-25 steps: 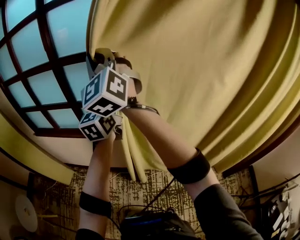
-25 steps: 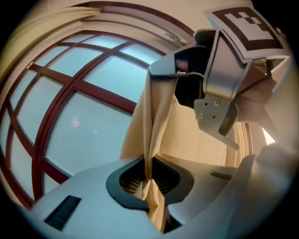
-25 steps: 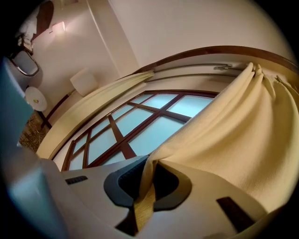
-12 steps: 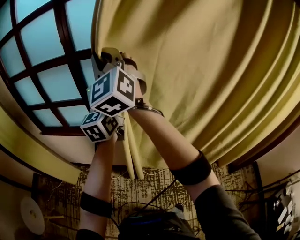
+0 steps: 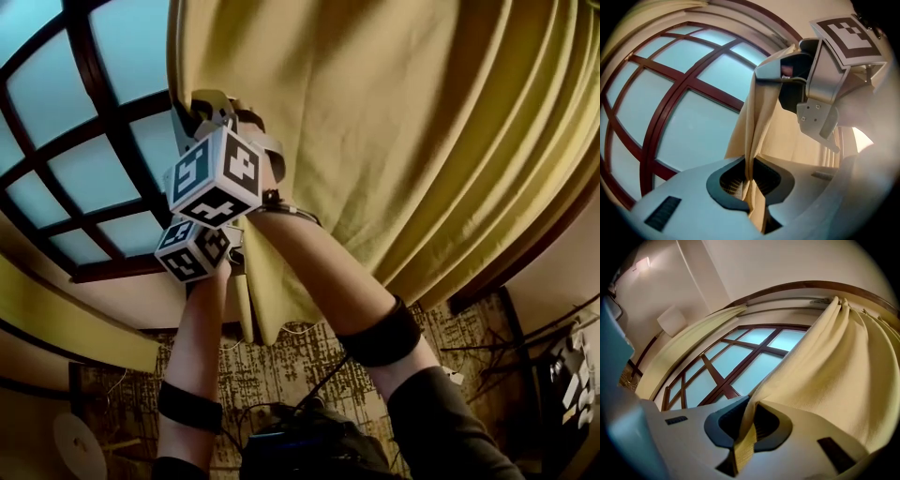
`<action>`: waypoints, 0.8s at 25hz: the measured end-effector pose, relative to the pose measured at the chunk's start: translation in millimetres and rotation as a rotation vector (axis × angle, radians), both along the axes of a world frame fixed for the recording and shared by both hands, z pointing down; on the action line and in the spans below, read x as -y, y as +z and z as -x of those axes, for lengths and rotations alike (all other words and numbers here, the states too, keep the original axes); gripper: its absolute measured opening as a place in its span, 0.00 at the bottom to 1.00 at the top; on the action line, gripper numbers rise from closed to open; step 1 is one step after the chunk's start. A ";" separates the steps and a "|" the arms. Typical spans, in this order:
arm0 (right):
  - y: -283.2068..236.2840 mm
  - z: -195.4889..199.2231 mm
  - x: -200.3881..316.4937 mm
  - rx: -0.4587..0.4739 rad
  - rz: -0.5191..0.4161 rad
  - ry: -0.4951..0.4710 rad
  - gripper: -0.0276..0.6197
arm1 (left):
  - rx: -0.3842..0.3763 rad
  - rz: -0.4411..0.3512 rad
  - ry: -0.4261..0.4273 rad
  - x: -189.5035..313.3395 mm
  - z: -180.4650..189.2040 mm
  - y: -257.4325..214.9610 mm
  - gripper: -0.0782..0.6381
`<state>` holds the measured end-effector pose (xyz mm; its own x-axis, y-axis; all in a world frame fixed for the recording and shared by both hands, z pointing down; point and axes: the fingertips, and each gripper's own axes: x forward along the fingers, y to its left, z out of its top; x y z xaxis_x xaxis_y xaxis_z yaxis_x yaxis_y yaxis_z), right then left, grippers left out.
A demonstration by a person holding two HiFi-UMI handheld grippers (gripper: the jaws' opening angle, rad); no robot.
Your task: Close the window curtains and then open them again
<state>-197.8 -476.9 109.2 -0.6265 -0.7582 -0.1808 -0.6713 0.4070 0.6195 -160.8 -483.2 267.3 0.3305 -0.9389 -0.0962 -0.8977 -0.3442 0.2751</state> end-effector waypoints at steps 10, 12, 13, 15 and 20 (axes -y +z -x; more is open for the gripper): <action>5.5 -7.7 -11.5 0.008 -0.009 -0.032 0.09 | -0.012 0.009 -0.017 -9.7 -10.9 6.1 0.13; 3.3 -11.3 -14.4 0.010 -0.015 -0.026 0.09 | -0.012 0.007 -0.011 -12.6 -13.4 4.1 0.13; 1.5 -11.4 -15.5 0.011 -0.020 -0.023 0.09 | -0.011 0.002 -0.006 -13.5 -13.2 2.4 0.13; -0.6 -7.0 -15.1 0.009 -0.031 -0.010 0.09 | -0.010 -0.001 0.010 -13.7 -10.2 1.8 0.13; -5.7 18.5 -15.1 0.002 -0.052 0.025 0.09 | 0.005 -0.015 0.035 -15.6 14.6 -4.1 0.12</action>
